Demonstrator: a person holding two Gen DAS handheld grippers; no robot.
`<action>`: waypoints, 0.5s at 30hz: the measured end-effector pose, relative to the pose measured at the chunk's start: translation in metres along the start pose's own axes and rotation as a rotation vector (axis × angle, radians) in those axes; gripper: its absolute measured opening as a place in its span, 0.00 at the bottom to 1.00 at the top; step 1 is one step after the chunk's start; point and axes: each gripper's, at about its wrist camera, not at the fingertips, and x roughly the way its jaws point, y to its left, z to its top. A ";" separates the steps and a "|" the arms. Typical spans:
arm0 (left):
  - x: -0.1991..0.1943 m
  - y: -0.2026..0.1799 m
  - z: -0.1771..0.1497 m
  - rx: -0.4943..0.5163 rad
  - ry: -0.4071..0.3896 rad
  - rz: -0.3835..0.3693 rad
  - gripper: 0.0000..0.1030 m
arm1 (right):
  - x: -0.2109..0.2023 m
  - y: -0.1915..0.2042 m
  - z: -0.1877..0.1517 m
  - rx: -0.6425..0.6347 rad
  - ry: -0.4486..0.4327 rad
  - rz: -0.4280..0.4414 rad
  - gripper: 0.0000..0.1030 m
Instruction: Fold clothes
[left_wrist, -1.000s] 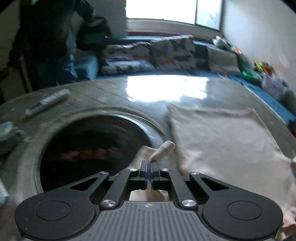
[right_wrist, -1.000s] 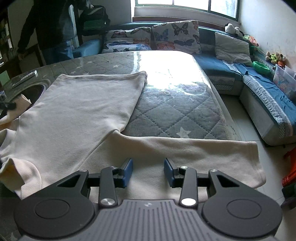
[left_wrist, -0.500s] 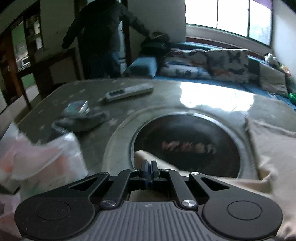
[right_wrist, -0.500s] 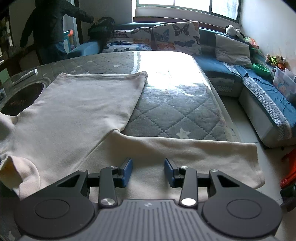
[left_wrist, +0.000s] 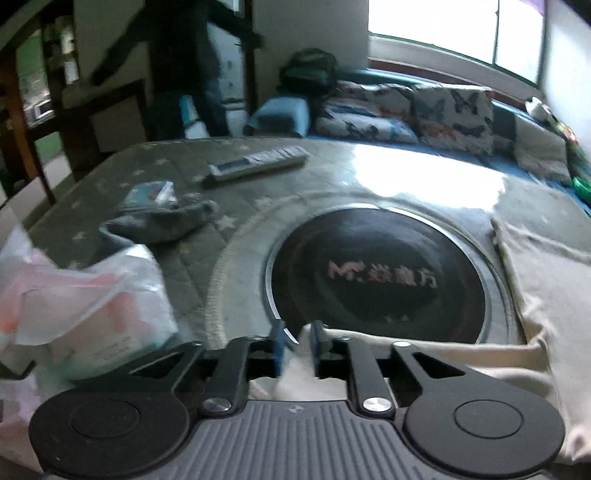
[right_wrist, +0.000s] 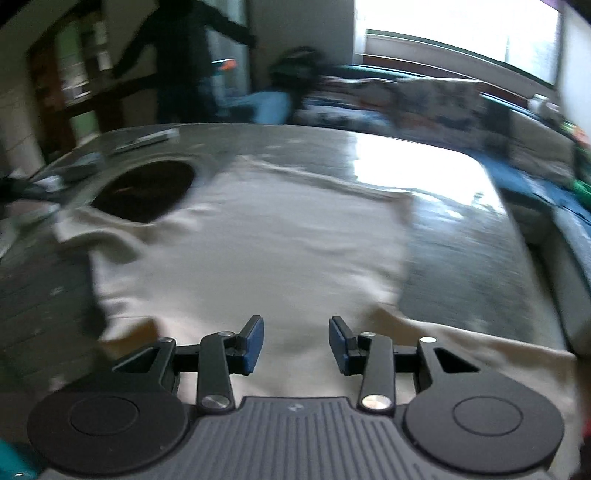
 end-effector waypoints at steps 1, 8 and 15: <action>0.005 -0.002 -0.001 0.007 0.014 -0.003 0.26 | 0.004 0.008 0.002 -0.016 0.003 0.029 0.38; 0.032 -0.011 -0.009 0.044 0.079 -0.004 0.29 | 0.029 0.057 0.010 -0.103 0.035 0.144 0.38; 0.035 -0.025 0.001 0.119 0.028 0.024 0.06 | 0.049 0.075 0.010 -0.158 0.081 0.196 0.38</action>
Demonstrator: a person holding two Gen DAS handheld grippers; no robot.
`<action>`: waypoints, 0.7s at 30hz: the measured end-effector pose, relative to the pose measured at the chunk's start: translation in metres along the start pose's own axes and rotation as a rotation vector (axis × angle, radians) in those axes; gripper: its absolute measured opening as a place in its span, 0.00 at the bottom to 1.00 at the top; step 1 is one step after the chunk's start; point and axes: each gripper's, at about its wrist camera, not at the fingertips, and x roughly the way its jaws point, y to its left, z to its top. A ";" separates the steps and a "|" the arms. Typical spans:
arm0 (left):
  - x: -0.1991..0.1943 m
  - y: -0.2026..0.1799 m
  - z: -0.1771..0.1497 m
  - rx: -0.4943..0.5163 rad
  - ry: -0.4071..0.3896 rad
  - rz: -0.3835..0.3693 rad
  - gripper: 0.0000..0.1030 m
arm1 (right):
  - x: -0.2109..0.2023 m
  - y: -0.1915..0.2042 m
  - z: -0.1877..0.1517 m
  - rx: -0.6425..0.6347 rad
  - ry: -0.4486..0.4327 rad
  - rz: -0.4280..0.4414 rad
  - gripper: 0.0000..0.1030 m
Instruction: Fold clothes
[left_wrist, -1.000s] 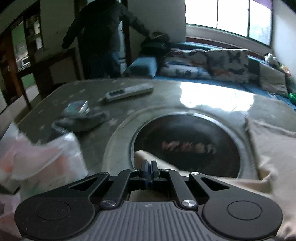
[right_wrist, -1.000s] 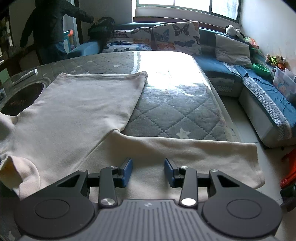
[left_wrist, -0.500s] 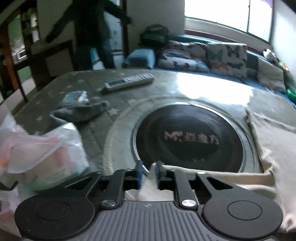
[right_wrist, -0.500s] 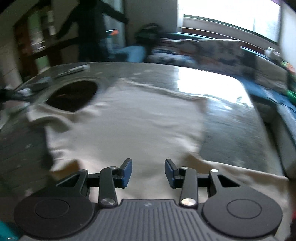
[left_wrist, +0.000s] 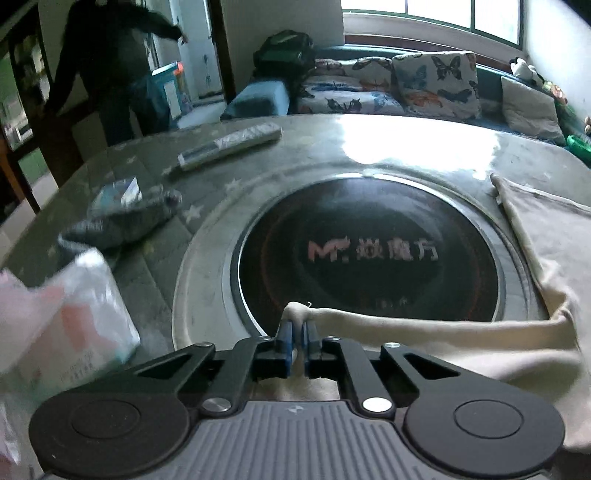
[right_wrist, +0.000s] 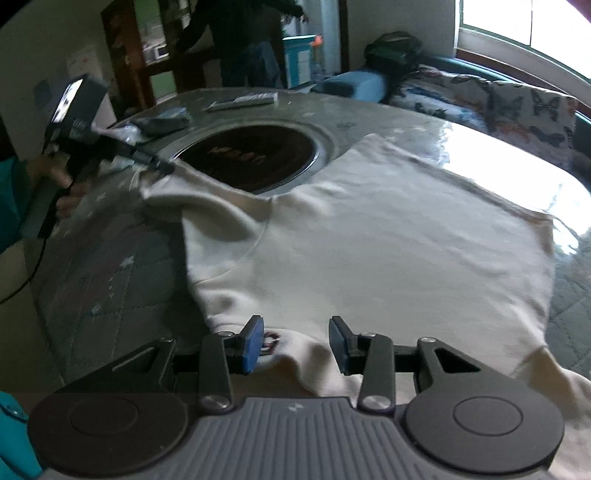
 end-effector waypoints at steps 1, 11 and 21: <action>0.000 -0.003 0.004 0.015 -0.018 0.016 0.06 | 0.002 0.002 -0.001 -0.010 0.008 0.006 0.38; 0.020 -0.026 0.032 0.127 -0.093 0.115 0.06 | -0.001 0.026 -0.015 -0.118 0.040 0.035 0.39; 0.021 -0.024 0.028 0.083 -0.047 0.122 0.17 | -0.029 0.019 -0.010 -0.088 -0.026 0.020 0.38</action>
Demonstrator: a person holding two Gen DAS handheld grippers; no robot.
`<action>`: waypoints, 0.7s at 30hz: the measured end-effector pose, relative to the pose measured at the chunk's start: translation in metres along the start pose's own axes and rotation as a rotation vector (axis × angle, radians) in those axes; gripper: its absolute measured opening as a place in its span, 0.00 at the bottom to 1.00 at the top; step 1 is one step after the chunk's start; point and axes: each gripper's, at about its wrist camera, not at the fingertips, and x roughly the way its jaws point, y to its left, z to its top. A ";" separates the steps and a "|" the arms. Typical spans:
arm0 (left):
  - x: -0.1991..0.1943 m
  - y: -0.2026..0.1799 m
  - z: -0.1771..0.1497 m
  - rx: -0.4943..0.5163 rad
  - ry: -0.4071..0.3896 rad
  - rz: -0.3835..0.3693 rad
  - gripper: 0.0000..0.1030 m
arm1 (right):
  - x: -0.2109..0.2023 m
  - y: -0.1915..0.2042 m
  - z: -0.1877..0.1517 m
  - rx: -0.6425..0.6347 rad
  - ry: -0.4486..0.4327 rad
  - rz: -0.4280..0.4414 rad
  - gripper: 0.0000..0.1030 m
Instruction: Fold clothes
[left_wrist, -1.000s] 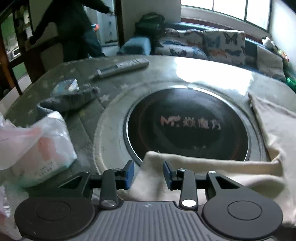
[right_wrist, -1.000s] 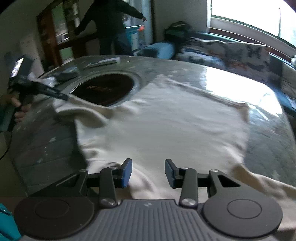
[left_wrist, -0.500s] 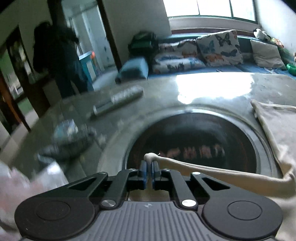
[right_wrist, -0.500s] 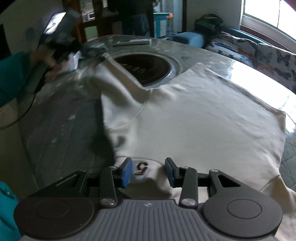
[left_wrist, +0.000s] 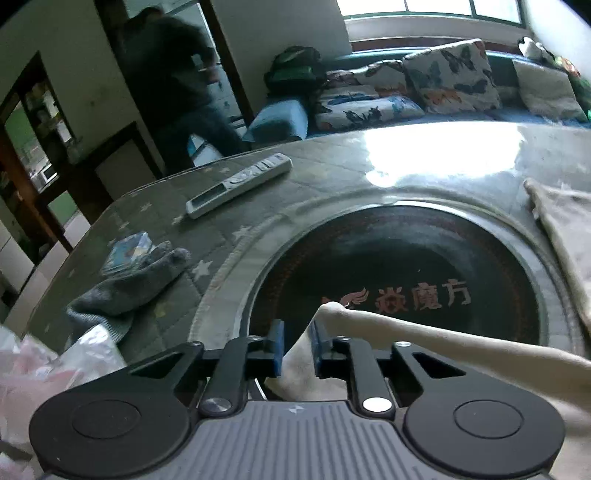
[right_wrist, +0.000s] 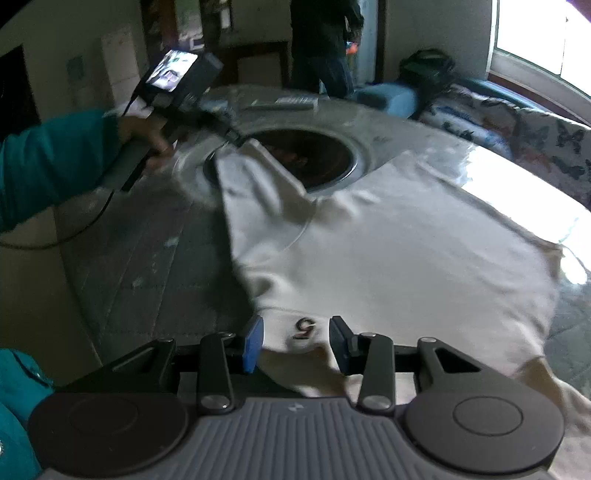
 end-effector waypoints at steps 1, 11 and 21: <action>-0.007 -0.001 -0.001 -0.004 -0.006 -0.018 0.17 | -0.005 -0.003 -0.001 0.012 -0.012 -0.007 0.38; -0.093 -0.084 -0.024 0.112 -0.045 -0.440 0.18 | -0.009 -0.030 -0.035 0.141 0.044 -0.075 0.38; -0.117 -0.179 -0.051 0.257 -0.026 -0.651 0.18 | -0.049 -0.043 -0.058 0.240 -0.027 -0.126 0.38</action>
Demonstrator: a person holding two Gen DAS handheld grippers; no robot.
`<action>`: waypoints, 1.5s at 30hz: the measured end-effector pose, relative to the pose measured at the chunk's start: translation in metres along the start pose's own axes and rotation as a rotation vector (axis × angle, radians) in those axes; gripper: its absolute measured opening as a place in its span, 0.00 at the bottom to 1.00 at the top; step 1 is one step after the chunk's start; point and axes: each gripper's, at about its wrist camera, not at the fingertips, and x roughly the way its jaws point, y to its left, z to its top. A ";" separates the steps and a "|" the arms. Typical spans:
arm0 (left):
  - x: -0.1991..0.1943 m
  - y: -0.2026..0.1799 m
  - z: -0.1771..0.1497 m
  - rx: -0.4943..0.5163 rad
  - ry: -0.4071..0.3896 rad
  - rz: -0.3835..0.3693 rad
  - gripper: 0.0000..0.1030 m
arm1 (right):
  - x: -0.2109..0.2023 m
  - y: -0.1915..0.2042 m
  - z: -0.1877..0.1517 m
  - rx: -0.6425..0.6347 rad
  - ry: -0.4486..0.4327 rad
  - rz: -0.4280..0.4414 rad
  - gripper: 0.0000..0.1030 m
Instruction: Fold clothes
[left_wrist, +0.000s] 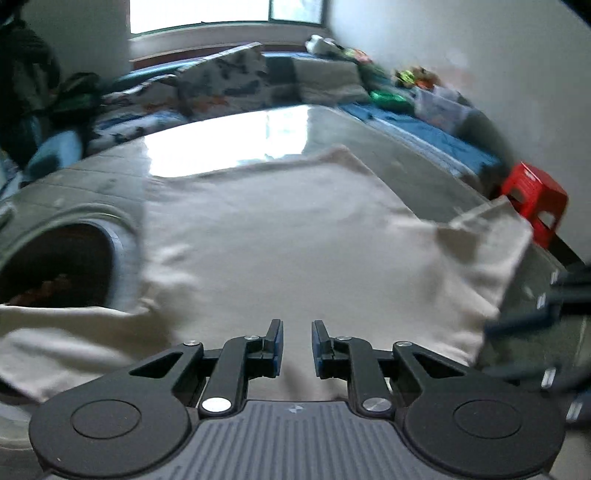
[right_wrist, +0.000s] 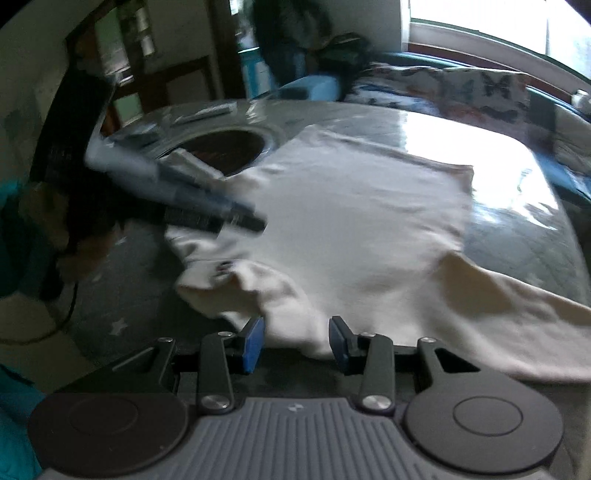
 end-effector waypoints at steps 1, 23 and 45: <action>0.004 -0.006 -0.002 0.014 0.007 -0.007 0.18 | -0.005 -0.007 -0.002 0.022 -0.010 -0.017 0.38; -0.008 -0.042 0.007 0.101 -0.034 -0.027 0.38 | -0.045 -0.197 -0.072 0.629 -0.171 -0.422 0.36; 0.010 -0.069 0.005 0.129 0.025 -0.041 0.45 | -0.043 -0.261 -0.123 0.951 -0.374 -0.312 0.25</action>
